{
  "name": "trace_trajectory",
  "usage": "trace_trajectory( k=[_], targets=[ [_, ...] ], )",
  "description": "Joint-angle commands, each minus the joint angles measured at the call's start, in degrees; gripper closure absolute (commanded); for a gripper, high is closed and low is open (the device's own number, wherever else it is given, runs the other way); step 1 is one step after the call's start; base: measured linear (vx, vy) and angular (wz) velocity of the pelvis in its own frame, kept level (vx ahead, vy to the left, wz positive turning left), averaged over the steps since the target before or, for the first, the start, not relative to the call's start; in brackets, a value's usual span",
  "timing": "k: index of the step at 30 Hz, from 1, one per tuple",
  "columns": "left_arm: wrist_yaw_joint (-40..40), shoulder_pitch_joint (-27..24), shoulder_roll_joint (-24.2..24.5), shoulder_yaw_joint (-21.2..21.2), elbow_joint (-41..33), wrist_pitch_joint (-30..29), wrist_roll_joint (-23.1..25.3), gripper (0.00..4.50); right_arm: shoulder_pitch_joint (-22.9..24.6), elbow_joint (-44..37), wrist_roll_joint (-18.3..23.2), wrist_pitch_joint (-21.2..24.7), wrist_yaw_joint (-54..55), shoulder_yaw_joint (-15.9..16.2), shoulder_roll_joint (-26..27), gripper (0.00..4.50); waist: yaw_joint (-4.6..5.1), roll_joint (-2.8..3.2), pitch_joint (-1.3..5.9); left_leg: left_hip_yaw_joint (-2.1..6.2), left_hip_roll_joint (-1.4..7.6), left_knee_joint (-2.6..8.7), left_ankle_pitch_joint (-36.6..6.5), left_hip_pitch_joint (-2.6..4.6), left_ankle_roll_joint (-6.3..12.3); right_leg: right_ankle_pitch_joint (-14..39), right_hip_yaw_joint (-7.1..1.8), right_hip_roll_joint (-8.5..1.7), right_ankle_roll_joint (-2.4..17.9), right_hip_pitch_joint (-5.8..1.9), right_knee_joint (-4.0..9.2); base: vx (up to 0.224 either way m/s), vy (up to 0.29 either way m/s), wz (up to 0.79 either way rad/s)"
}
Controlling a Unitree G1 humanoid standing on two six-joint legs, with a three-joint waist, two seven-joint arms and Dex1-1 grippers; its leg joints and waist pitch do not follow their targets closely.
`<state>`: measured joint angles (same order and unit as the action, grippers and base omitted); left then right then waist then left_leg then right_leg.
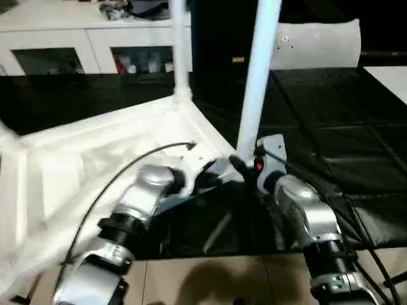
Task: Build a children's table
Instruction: Rotate leg to tighten
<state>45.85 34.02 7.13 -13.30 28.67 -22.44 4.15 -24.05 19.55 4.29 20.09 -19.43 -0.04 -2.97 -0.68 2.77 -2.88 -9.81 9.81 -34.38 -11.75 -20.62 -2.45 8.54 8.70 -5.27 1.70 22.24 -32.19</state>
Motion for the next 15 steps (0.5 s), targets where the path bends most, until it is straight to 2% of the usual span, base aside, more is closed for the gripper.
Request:
trace_trajectory(
  k=[1, 3, 5, 6, 8, 9, 10, 14, 15],
  targets=[
    [-2.2, 1.2, -1.7, 0.9, -3.6, 0.7, -1.2, 4.5, 0.2, -0.7, 0.4, -1.9, -2.9, 5.4, 3.4, 1.17, -0.68, -0.58, 4.52, 1.47, 3.25, 3.62, -6.0, -0.44, 4.7, 12.7, -4.07, -5.05, 9.7, -3.6, 3.07, 0.0, 0.0, 0.0],
    [-0.8, 0.9, -0.6, -0.1, -4.4, 1.2, -0.4, 4.5, 1.1, -1.8, 1.0, -2.9, -4.0, 5.1, 3.4, 1.07, -1.18, -0.59, 5.03, 1.48, 3.19, 2.85, 0.6, -0.99, 7.28, 3.5, -4.34, -4.88, 11.3, -3.44, 1.47, 0.0, 0.0, 0.0],
    [1.0, 0.4, 1.0, -1.2, -4.8, 1.6, -0.1, 4.5, 2.3, -3.4, 1.3, -3.9, -5.6, 5.4, 2.5, 0.73, -1.55, -0.51, 4.93, 1.38, 3.23, 2.71, 1.6, -1.02, 9.31, 1.1, -4.22, -4.8, 12.2, -3.31, 1.18, 0.0, 0.0, 0.0],
    [1.4, 0.2, 1.4, -1.4, -4.8, 1.8, -0.1, 4.5, 2.6, -3.7, 1.3, -4.2, -5.9, 5.5, 2.1, 0.73, -1.62, -0.28, 4.79, 1.35, 3.24, 2.73, 0.8, -1.05, 9.72, 2.4, -4.09, -4.74, 12.0, -3.31, 1.43, 0.0, 0.0, 0.0],
    [4.4, -0.5, 3.9, -2.7, -4.9, 3.1, 0.0, 4.5, 4.5, -5.8, 2.0, -5.8, -8.4, 5.4, -0.2, 0.59, -1.87, -0.07, 4.59, 1.26, 3.35, 2.89, -1.6, -0.71, 8.91, 6.1, -4.05, -4.61, 11.1, -3.19, 1.96, 0.0, 0.0, 0.0],
    [6.2, -0.8, 5.1, -3.1, -4.7, 4.1, -0.1, 4.5, 5.4, -6.9, 2.7, -6.4, -10.0, 5.1, -1.4, 0.37, -1.87, 0.01, 4.43, 1.3, 3.48, 3.1, -3.2, -0.59, 8.15, 8.1, -4.05, -4.51, 10.6, -3.2, 2.18, 0.0, 0.0, 0.0],
    [7.4, -1.1, 5.9, -3.2, -4.6, 4.4, -0.1, 4.5, 6.1, -7.7, 3.0, -6.8, -11.3, 4.9, -2.3, 0.37, -1.95, 0.19, 4.39, 1.36, 3.55, 3.2, -4.1, -0.5, 7.7, 9.2, -4.02, -4.51, 10.2, -3.2, 2.36, 0.0, 0.0, 0.0],
    [11.6, -1.6, 8.7, -3.9, -3.8, 7.3, -0.4, 4.5, 8.0, -9.9, 5.1, -7.6, -16.7, 4.3, -5.3, 0.09, -1.65, 0.28, 3.8, 1.42, 3.73, 3.9, -11.4, 0.02, 4.8, 16.2, -4.01, -4.41, 8.5, -2.98, 3.45, 0.0, 0.0, 0.0],
    [15.0, -1.9, 10.2, -4.2, -3.8, 9.5, -1.3, 4.5, 8.8, -10.7, 5.7, -8.0, -20.1, 4.3, -7.2, 0.09, -1.79, 0.44, 3.8, 1.59, 3.65, 3.95, -12.3, 0.09, 4.07, 18.1, -3.92, -4.48, 7.9, -3.19, 3.63, 0.0, 0.0, 0.0]
  ],
)
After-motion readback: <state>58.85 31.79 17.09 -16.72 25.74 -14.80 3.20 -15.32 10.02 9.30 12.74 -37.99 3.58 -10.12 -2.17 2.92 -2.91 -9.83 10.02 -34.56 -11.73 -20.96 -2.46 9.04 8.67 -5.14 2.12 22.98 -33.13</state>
